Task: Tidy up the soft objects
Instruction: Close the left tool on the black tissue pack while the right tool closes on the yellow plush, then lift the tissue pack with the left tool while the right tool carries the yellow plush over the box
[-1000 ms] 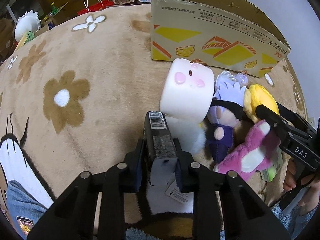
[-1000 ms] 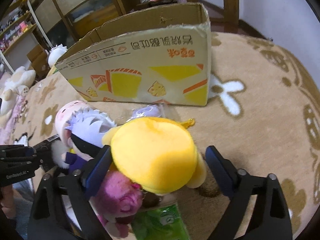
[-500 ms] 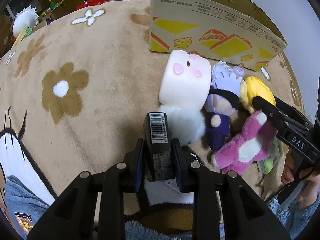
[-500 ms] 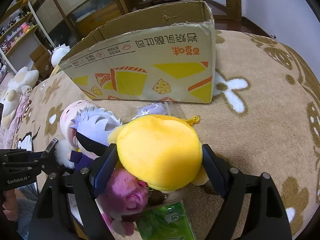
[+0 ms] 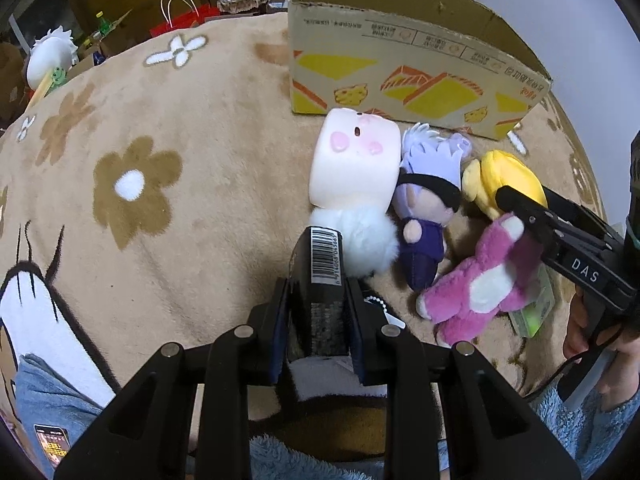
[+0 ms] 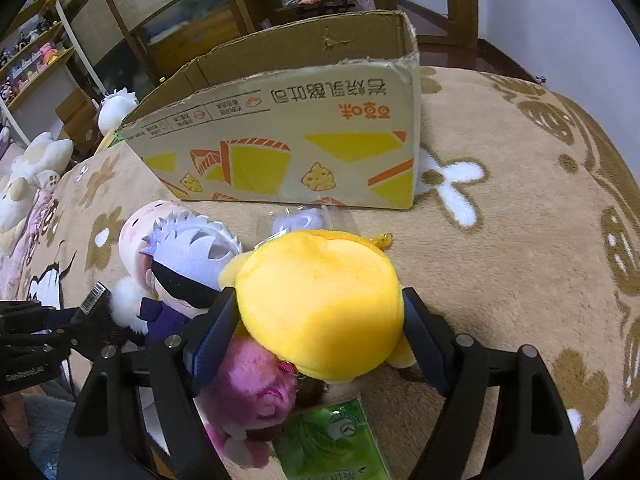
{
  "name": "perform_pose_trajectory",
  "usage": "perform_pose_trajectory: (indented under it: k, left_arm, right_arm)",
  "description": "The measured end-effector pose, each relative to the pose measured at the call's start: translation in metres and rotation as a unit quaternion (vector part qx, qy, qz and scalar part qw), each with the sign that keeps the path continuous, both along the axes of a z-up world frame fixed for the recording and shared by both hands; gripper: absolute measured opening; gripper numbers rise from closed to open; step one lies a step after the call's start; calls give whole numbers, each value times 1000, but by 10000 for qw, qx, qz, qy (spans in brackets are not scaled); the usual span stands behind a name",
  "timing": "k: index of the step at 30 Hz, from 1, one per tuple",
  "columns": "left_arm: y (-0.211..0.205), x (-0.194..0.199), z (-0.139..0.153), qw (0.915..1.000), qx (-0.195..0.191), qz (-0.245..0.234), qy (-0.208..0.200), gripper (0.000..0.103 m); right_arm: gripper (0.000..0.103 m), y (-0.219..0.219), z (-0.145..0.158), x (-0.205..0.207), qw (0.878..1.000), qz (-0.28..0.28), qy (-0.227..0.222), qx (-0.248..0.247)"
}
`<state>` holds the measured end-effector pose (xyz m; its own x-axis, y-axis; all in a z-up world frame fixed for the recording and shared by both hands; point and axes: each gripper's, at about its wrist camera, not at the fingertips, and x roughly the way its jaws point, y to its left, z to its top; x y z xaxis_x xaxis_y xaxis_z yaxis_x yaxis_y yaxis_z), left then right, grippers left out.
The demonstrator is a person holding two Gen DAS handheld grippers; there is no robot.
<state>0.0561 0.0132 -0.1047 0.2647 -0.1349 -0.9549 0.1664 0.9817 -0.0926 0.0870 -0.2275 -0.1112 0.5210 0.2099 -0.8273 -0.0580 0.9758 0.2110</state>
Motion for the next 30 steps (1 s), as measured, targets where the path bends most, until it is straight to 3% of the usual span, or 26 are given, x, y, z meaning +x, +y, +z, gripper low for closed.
perform_pose_trajectory:
  k: [18,30]
  left_arm:
    - [2,-7,25,9972,-176,25,-728,22]
    - [2,-22,57,9859,-407,5,-1626,22]
  right_arm:
    - [80,-2,42,-37,9952,-276,-917,-203]
    - [78,0,80,-66,9817,-437,-1823,-327]
